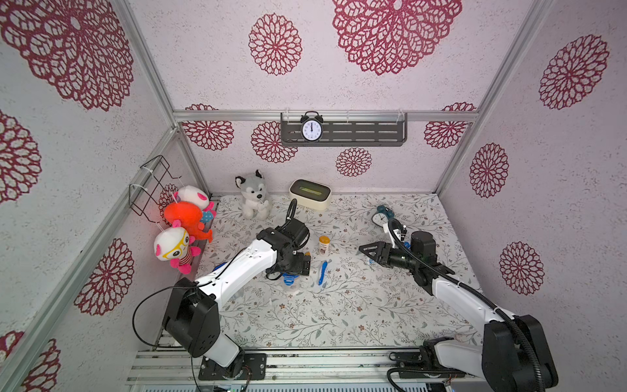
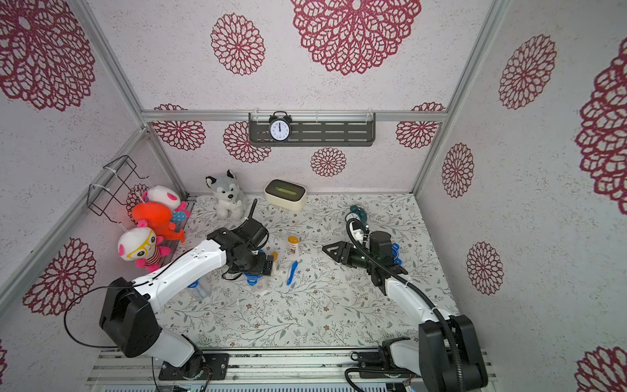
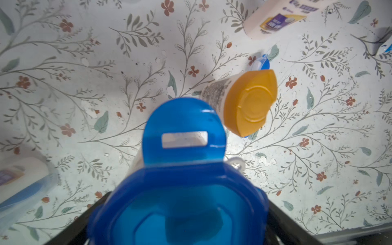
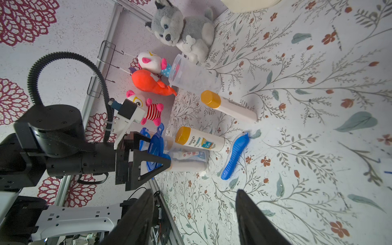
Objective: Pack away toiletry kits
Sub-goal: Close the fastener on the container.
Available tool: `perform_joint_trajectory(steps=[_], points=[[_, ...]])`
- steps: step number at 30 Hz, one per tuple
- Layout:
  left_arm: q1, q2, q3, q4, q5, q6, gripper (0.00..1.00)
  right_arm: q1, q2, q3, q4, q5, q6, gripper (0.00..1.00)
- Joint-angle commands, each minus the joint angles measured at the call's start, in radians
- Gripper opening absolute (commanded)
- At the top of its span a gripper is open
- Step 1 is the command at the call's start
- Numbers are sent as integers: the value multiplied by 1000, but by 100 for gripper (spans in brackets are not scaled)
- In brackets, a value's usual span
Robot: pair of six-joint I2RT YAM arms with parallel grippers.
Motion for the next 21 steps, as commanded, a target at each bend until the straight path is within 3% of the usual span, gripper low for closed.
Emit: perform_joint_trajectory(steps=[1,8,13,21], points=[[-10,35,-28,-40,16,-19,92,-13,-25,-7,35,-19,9,62],[-7,28,-28,-45,2,2,80,-19,-21,-11,40,-17,8,62],[-4,-7,-20,-51,-26,16,99,-20,-13,-7,32,-6,-13,63],[37,-73,16,-12,-5,73,98,-18,-22,15,-34,67,-112,65]])
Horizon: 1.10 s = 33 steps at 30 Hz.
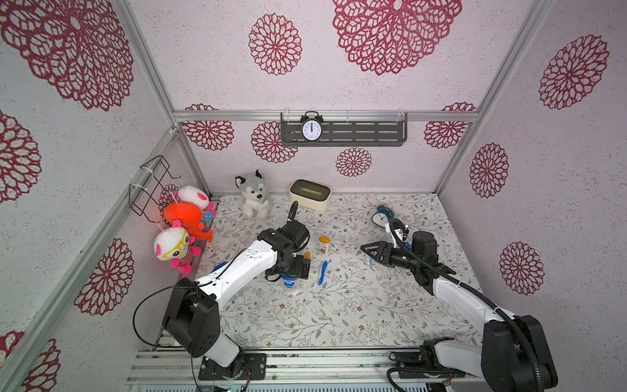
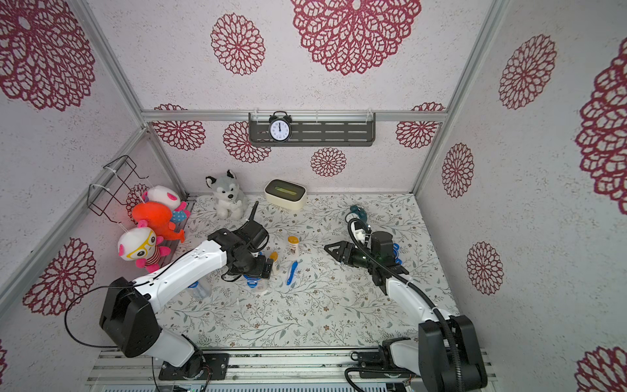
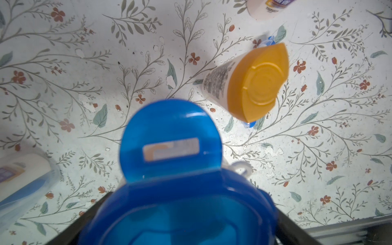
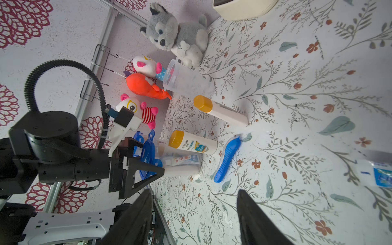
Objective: Pack away toiletry kits
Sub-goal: Close the fastener on the container.
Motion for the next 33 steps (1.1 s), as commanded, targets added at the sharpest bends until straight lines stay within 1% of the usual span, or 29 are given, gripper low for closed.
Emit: perform_joint_trajectory(steps=[1,5,9,12,14,15,17,19,21,24,26,27,29,33], points=[[29,-64,24,26,0,32,98,-4,-22,18,-19,46,-79,66],[52,-107,33,33,13,51,98,2,-13,26,-16,88,-139,69],[84,-150,16,40,20,71,98,26,-7,43,-12,143,-233,72],[107,-170,-20,60,42,87,98,34,13,101,-74,160,-304,72],[122,-193,-33,56,29,96,98,56,29,138,-94,167,-347,73],[129,-212,-42,59,21,98,98,77,36,163,-113,178,-381,73],[154,-269,-66,79,18,101,98,148,52,214,-165,249,-481,77],[186,-313,-84,76,13,105,99,222,76,248,-175,297,-561,80],[235,-352,-107,72,12,113,98,288,111,282,-169,307,-610,81],[342,-391,-173,115,84,130,93,415,171,340,-167,382,-722,87],[417,-407,-229,172,175,136,89,498,220,371,-134,435,-784,94],[447,-410,-254,201,230,139,88,525,245,389,-121,454,-794,96],[482,-412,-291,249,325,148,87,577,309,454,-127,487,-802,99],[502,-411,-329,311,410,148,87,660,409,572,-139,543,-805,99]])
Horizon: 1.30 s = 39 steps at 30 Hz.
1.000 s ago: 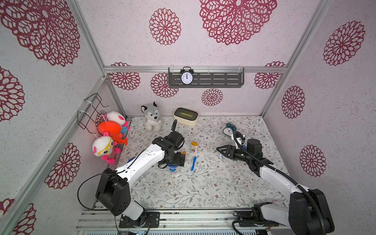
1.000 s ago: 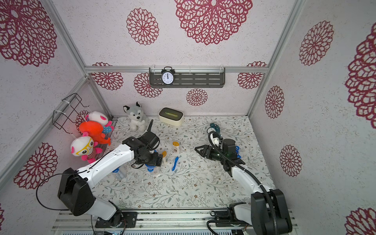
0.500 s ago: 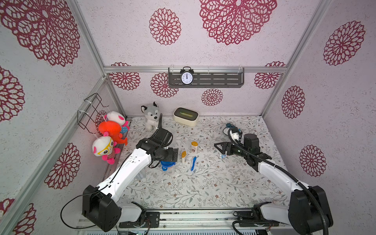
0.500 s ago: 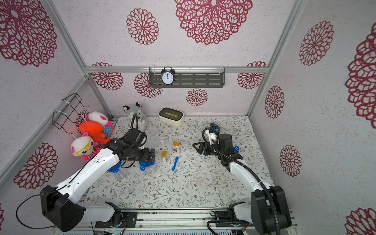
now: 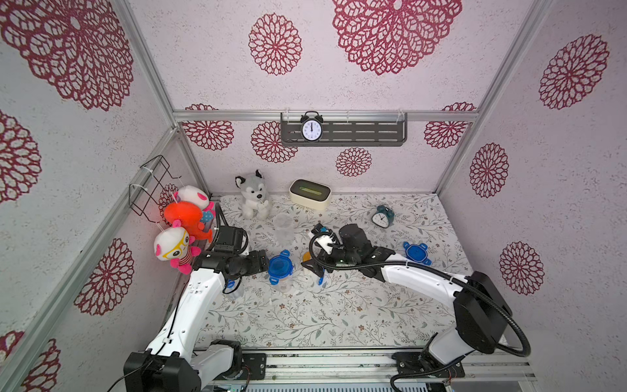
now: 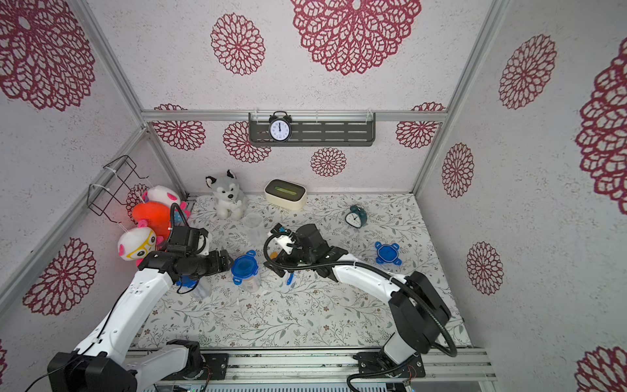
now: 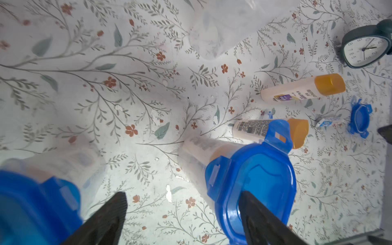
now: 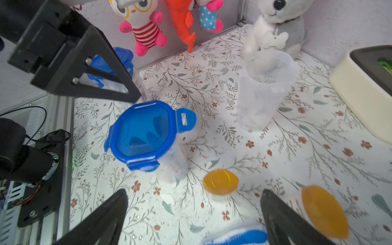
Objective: Pack away toiletry kits
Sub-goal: Close the fastener on the container.
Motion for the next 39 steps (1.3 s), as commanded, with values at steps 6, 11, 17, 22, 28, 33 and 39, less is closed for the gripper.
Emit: perform_joint_trajectory(steps=[6,11,17,22,28,33,39], points=[[44,7,-39,163,228,9,88,93,142,201,22,94,-9,99],[86,48,-52,159,252,3,86,125,193,250,17,92,-36,99],[89,97,-52,152,281,7,84,157,220,266,29,111,-65,99],[89,120,-61,155,288,4,82,175,239,272,31,128,-80,99],[89,136,-61,152,281,8,82,177,266,268,30,142,-83,99],[89,151,-59,146,277,12,80,178,292,266,27,133,-86,99],[86,157,-62,140,271,16,79,178,299,252,10,139,-82,99]])
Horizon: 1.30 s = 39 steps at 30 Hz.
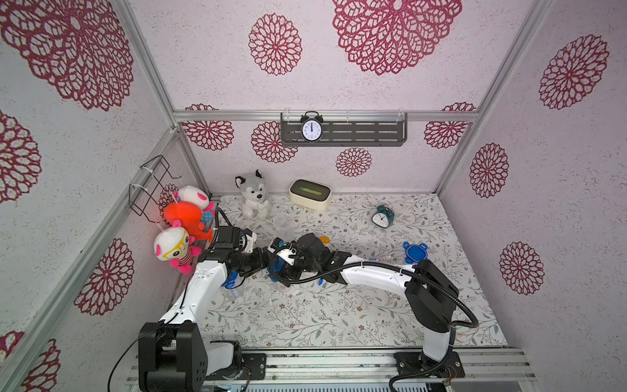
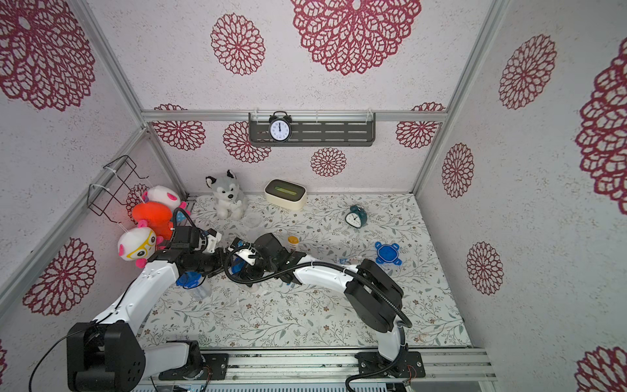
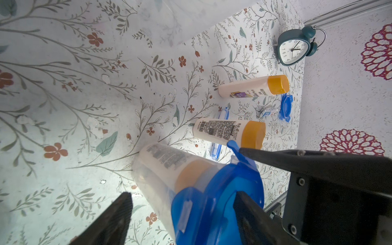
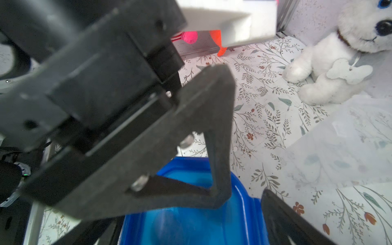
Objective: Pack away toiletry kits
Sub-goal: Close the fastener on the container.
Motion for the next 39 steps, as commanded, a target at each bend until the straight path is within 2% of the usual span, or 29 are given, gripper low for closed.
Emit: perform_joint_trajectory(steps=[1,7,18,24,27,29,31,32,33,35,39], points=[[0,20,-10,-31,-32,18,79,-3,19,7,-24,17,-21,99],[-5,20,-15,-35,-38,22,77,-2,50,32,-104,-12,-23,99],[-21,25,-17,-44,-54,27,75,2,69,8,-97,-7,5,98],[-24,28,-17,-45,-59,29,74,4,31,-62,-6,15,-8,86],[-26,29,-17,-46,-65,30,74,3,27,-66,18,-2,-20,77],[-26,29,-17,-49,-71,30,74,4,27,-74,40,-21,-22,75],[-26,29,-17,-48,-78,31,74,3,27,-71,48,-36,-10,77],[-26,30,-17,-50,-79,31,74,2,25,-69,51,-39,-4,81],[-26,30,-17,-51,-82,31,74,3,22,-71,54,-35,-1,90],[-26,32,-15,-51,-86,31,74,4,10,-75,60,-16,-2,99],[-27,32,-6,-56,-103,31,73,-1,-62,-85,66,39,-11,99]])
